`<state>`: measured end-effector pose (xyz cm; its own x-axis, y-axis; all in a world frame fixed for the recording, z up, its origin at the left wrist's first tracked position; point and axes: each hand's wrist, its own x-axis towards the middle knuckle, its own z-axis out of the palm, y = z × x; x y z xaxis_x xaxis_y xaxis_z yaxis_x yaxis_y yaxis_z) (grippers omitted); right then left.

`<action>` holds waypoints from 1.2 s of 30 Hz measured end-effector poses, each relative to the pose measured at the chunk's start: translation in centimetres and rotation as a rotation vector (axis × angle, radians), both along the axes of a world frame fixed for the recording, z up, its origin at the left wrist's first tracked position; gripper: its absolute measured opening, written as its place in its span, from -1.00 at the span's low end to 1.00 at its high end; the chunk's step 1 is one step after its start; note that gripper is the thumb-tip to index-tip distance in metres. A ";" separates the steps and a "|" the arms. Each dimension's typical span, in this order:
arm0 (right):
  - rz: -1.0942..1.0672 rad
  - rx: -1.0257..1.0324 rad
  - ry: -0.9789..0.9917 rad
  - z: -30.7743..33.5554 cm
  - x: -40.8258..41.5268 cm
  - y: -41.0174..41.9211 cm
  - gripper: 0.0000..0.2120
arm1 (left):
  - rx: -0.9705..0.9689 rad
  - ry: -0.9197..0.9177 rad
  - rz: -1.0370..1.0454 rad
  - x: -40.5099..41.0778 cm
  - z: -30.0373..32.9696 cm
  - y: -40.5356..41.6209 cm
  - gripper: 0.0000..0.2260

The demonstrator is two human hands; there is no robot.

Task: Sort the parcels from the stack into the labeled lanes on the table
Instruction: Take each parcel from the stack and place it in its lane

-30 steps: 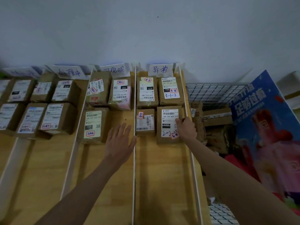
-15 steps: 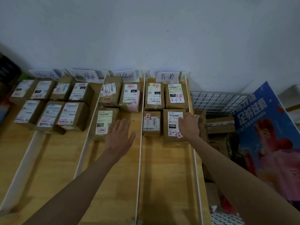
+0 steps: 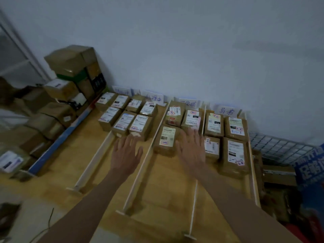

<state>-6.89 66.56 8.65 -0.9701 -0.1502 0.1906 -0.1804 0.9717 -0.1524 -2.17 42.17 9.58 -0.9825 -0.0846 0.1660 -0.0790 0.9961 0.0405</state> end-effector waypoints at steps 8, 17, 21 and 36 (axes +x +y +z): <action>0.135 -0.020 -0.002 0.5 6.5 -16.3 -0.47 | 0.011 -0.049 0.215 10.7 -0.2 -15.5 -0.55; 0.269 -0.036 -0.006 0.4 10.0 -30.6 -0.55 | 0.003 -0.014 0.339 17.6 0.3 -28.8 -0.54; 0.309 -0.062 -0.015 0.1 9.1 -36.4 -0.55 | -0.006 0.021 0.364 17.5 0.4 -33.6 -0.54; 0.342 -0.150 -0.131 -3.0 0.4 -57.1 -0.54 | -0.057 -0.085 0.405 8.6 -0.5 -53.7 -0.42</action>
